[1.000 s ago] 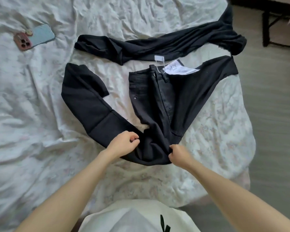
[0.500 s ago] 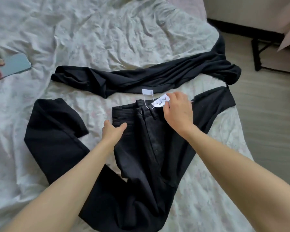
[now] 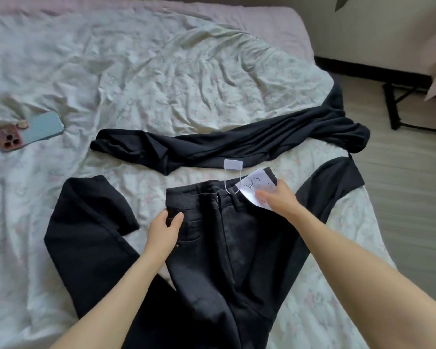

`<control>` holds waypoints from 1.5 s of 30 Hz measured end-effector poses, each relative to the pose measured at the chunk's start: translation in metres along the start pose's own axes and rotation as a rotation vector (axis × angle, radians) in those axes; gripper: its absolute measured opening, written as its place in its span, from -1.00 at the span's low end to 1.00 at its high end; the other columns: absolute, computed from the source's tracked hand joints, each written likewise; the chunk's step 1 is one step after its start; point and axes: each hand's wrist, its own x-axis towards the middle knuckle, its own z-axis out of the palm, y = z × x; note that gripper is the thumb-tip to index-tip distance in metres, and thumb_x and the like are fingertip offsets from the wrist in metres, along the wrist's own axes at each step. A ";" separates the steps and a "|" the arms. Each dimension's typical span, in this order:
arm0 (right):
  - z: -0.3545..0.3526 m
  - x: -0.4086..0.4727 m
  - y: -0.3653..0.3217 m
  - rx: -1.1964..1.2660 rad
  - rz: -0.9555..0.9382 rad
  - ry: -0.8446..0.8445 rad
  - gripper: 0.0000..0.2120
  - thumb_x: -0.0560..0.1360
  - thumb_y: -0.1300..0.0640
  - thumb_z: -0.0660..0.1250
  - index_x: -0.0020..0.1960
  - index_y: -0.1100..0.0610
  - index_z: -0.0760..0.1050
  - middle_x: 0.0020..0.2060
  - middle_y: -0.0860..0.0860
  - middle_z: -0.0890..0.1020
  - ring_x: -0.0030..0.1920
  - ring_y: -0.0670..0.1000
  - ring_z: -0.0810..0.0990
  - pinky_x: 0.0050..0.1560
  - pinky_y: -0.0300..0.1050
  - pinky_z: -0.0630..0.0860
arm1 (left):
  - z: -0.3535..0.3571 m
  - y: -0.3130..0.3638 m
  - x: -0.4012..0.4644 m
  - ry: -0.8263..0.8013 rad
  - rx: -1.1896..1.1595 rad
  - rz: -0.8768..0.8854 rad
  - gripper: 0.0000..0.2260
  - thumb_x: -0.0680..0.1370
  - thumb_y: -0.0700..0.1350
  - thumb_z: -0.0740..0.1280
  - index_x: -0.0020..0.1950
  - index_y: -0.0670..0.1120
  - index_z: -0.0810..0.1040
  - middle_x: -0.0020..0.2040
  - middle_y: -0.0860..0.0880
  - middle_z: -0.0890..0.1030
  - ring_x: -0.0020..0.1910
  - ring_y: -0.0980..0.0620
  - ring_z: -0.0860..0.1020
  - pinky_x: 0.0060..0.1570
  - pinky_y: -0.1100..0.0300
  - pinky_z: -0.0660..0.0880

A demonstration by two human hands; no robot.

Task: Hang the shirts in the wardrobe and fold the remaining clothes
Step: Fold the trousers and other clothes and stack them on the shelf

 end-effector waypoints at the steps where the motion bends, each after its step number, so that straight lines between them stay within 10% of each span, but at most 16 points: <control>1: -0.004 -0.014 0.003 0.033 -0.017 0.027 -0.60 0.42 0.06 0.28 0.20 0.19 0.37 -0.01 0.00 0.52 0.02 0.05 0.51 0.00 -0.08 0.46 | -0.003 0.002 -0.008 -0.002 -0.008 0.013 -0.93 0.59 -0.09 0.24 -0.04 -0.01 0.50 -0.10 0.07 0.59 -0.16 0.15 0.56 -0.35 0.37 0.45; 9: -0.058 -0.155 0.065 0.235 0.002 0.364 -0.79 0.54 -0.02 0.22 0.06 0.10 0.46 -0.07 0.02 0.62 -0.08 0.04 0.59 -0.02 0.02 0.52 | 0.008 0.060 -0.088 -0.201 0.004 0.191 -0.92 0.60 -0.04 0.21 0.06 0.08 0.47 -0.02 0.19 0.56 0.01 0.17 0.53 -0.09 0.29 0.42; 22: -0.320 -0.494 0.061 0.453 -0.084 1.551 -0.73 0.57 0.04 0.23 0.15 0.19 0.48 0.04 0.20 0.60 0.08 0.25 0.54 -0.08 -0.03 0.36 | 0.093 0.367 -0.385 -0.760 -0.209 1.011 -0.84 0.60 -0.13 0.22 -0.03 0.13 0.53 -0.04 0.03 0.63 0.00 0.07 0.59 0.04 0.17 0.50; 30: -0.417 -0.715 0.089 0.378 -0.190 2.064 -0.71 0.57 0.02 0.21 0.00 0.28 0.44 -0.08 0.24 0.60 -0.03 0.26 0.53 -0.15 -0.02 0.33 | 0.112 0.459 -0.591 -0.953 -0.466 1.188 -0.82 0.60 -0.12 0.23 -0.09 0.17 0.49 -0.15 0.18 0.62 -0.07 0.10 0.58 0.05 0.09 0.54; 36: -0.414 -0.825 0.151 0.394 0.039 2.119 -0.76 0.53 0.03 0.21 -0.07 0.23 0.43 -0.17 0.10 0.55 -0.07 0.19 0.52 -0.11 -0.03 0.37 | 0.161 0.427 -0.687 -1.162 -0.395 1.145 -0.87 0.58 -0.11 0.25 -0.13 0.05 0.54 -0.01 -0.20 0.63 -0.06 -0.12 0.58 0.08 -0.06 0.51; 45: -0.359 -0.905 0.247 0.621 -0.100 1.869 -0.94 0.49 0.26 0.29 -0.12 0.14 0.45 -0.21 0.08 0.56 -0.20 0.07 0.54 -0.19 -0.09 0.45 | 0.228 0.360 -0.736 -1.397 -0.256 1.047 -0.88 0.59 -0.10 0.25 -0.05 0.02 0.58 -0.27 0.08 0.64 -0.27 0.11 0.62 -0.28 0.23 0.50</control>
